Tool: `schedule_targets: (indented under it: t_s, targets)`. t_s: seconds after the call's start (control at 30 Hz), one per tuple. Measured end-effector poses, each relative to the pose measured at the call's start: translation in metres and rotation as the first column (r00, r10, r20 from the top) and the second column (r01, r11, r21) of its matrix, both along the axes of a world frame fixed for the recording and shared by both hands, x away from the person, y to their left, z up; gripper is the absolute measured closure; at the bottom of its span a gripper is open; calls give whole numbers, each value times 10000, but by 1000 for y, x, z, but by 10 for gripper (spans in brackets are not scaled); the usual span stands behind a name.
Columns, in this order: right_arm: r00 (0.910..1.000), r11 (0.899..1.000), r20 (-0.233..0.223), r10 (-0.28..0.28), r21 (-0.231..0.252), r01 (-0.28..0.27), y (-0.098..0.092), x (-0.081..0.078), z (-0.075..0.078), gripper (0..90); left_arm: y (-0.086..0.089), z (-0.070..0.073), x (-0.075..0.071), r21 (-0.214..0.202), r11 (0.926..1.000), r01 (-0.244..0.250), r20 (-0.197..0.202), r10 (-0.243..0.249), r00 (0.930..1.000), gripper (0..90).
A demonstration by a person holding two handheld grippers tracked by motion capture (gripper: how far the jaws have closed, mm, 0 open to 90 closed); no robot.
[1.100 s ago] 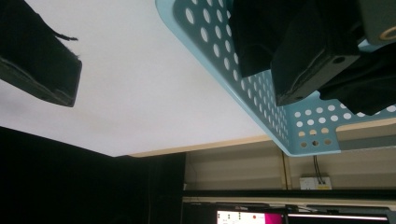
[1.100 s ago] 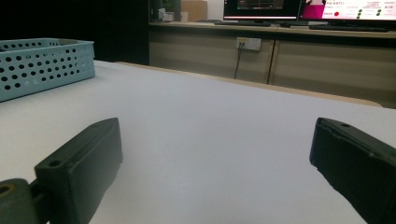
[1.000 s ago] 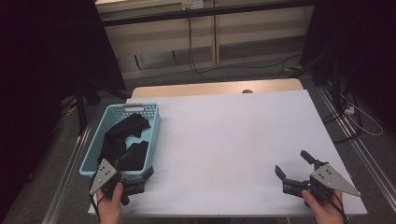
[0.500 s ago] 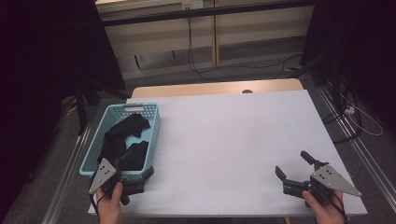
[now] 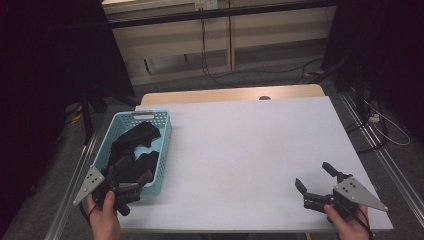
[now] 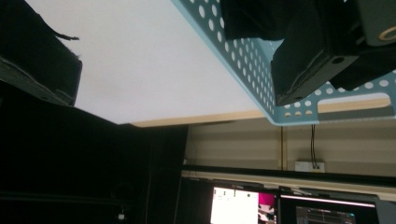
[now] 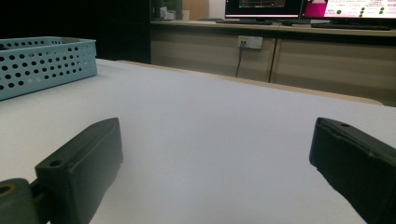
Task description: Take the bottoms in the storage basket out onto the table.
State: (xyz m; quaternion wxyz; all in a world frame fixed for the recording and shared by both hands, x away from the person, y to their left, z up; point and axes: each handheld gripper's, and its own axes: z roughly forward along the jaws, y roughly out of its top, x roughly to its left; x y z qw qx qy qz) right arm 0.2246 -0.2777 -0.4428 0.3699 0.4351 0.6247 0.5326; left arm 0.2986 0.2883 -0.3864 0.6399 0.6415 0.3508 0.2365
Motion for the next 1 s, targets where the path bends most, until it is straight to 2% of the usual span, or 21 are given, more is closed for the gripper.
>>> schedule_targets:
  t_s: [0.1,0.2,0.23,0.3,0.33,0.4,0.47,0.67,0.73,0.8,1.0]
  targets:
    - [10000,10000,18,-16,32,16,-1,0,0,24,1,7,4,263,9996,50,77,-52,10000,19]
    - [10000,10000,33,-15,44,14,-1,-1,0,24,1,13,7,180,9997,135,115,-137,9998,19]
    - [10000,10000,39,7,21,-7,-1,0,0,25,3,19,12,379,9991,162,164,-169,9997,19]
    - [10000,10000,25,29,26,-29,0,-1,0,25,5,24,16,456,9989,119,155,-127,9998,19]
    - [10000,10000,19,59,-4,-59,0,-1,0,25,6,27,19,301,9994,192,68,-194,9998,19]
    - [10000,10000,39,86,-51,-86,0,-1,0,25,8,30,23,260,9993,262,-70,-260,9996,19]
    - [9999,9999,61,125,-38,-125,1,-1,1,25,12,35,32,546,9982,237,-228,-225,9995,19]
    - [9999,9999,56,100,26,-100,-1,-2,1,25,18,40,50,816,9960,359,-613,-310,9976,21]
    - [9999,9999,47,106,7,-106,-1,-2,1,26,20,41,55,984,9948,276,-712,-207,9972,22]
    - [9999,9999,12,121,44,-121,0,-2,0,26,21,40,59,892,9959,162,-914,-80,9958,23]
    - [9999,9999,-4,125,32,-125,0,-2,0,27,19,36,68,1463,9888,304,-1344,-106,9909,26]
